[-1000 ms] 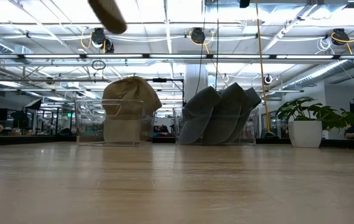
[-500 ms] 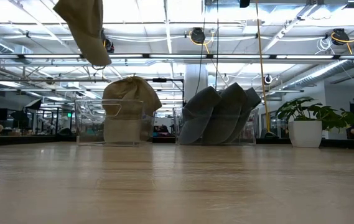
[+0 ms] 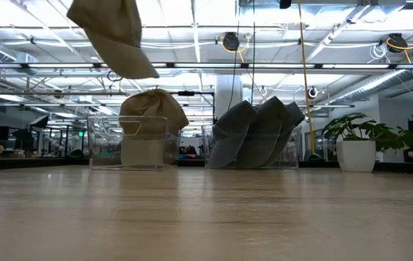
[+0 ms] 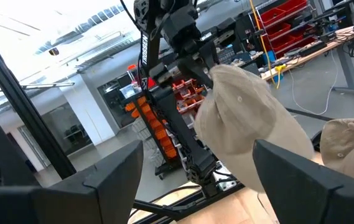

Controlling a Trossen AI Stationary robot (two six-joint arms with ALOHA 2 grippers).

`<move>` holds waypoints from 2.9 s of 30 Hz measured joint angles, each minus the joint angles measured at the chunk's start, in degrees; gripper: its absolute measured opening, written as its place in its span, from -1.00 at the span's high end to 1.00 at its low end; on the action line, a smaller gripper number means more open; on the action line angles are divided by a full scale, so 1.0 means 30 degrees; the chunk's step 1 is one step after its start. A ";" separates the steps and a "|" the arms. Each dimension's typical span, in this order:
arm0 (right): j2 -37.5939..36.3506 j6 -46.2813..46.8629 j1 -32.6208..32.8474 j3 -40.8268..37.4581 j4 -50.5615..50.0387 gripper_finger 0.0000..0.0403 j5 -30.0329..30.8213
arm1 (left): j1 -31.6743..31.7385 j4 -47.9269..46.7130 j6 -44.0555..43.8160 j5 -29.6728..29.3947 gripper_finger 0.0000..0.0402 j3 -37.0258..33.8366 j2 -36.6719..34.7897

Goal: Pick & Place hat
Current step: Put the right brown cap into the left transparent bin, then put the brown cap into the left transparent bin

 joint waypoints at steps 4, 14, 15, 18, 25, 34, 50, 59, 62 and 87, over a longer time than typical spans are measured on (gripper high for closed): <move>0.0000 -0.0049 0.0000 -0.0002 -0.0004 -0.43 -0.0006 | -0.1330 0.0000 0.0065 -0.4026 0.88 0.0001 0.0724; 0.0000 -0.1173 -0.0007 0.0000 -0.0007 -0.43 -0.0007 | -0.2324 0.0000 0.2028 -1.1080 0.88 -0.0006 0.1958; 0.0000 -0.1308 -0.0007 0.0000 -0.0007 -0.43 -0.0007 | -0.2335 0.0008 0.2275 -1.1086 0.88 -0.0006 0.2028; 0.0000 -0.1838 -0.0007 0.0000 -0.0007 -0.43 -0.0007 | -0.2387 0.0051 0.2696 -1.1063 0.88 -0.0006 0.2237; 0.0000 -0.2011 -0.0007 0.0000 -0.0007 -0.43 0.0000 | -0.2384 0.0022 0.3073 -1.1089 0.88 -0.0006 0.3119; 0.0000 -0.2019 -0.0007 0.0000 -0.0007 -0.43 -0.0002 | -0.2413 0.0015 0.4269 -1.1246 0.88 -0.0006 0.4349; 0.0000 -0.2594 0.0000 0.0000 -0.0022 -0.43 -0.0007 | -0.1972 0.3286 0.3739 -1.2145 0.88 -0.6702 0.3920; 0.0000 -0.2594 0.0000 0.0000 -0.0029 -0.43 -0.0007 | -0.2063 0.7837 0.5628 -1.3232 0.88 -1.0637 0.3309; 0.0000 -0.2594 0.0000 0.0000 -0.0029 -0.43 -0.0007 | -0.2041 0.9517 0.6150 -1.3344 0.88 -1.1212 0.3302; -0.0007 -0.3998 -0.0015 0.0000 -0.0542 -0.43 0.0125 | -0.2745 1.0072 0.1204 -1.4842 -0.51 -1.1367 0.1174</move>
